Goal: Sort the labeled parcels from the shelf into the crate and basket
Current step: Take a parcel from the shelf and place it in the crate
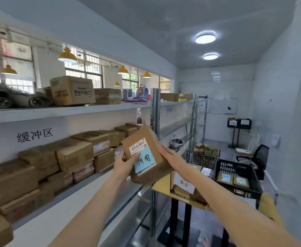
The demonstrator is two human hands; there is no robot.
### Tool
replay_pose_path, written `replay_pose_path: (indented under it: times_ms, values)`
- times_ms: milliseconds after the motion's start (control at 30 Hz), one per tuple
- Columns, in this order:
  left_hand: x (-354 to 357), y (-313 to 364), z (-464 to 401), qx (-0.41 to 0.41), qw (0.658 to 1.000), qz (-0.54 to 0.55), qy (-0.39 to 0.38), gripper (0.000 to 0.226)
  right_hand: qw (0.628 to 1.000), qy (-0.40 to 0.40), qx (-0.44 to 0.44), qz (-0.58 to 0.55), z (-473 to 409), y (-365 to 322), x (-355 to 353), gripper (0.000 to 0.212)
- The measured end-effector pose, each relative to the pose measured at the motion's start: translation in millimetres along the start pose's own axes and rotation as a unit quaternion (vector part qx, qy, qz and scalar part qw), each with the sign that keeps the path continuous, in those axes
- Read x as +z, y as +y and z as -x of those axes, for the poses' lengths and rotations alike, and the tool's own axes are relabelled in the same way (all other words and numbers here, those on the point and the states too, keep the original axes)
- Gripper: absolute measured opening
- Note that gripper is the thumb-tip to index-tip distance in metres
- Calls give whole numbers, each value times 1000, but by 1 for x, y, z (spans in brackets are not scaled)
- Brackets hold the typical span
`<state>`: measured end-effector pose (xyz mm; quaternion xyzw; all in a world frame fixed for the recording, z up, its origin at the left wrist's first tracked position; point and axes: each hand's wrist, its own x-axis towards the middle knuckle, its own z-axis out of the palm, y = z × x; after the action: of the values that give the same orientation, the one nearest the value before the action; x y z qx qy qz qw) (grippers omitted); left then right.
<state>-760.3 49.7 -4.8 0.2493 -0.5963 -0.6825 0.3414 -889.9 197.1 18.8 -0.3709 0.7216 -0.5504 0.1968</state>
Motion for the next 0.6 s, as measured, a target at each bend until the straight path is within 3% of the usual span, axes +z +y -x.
replay_pose_path:
  times_ms: [100,167,333,467,600]
  values:
    - [38,-12,-7,-5,1000,13,-23,52,1000,7,15,-3,-5,21,-37,68]
    - [63,-23,-12,-5,999,15,-33,66,1000,15,24,4,-8,37,-61,60]
    - [132,-43,-26,-3,995,22,-100,67,994,67,63,-52,-24,83,-112,72]
    - [182,-64,-54,-1,992,1,-127,76,990,91,79,-74,-43,118,-150,51]
    - [226,-93,-95,-2,992,-27,-126,80,990,98,85,-57,-68,148,-193,54]
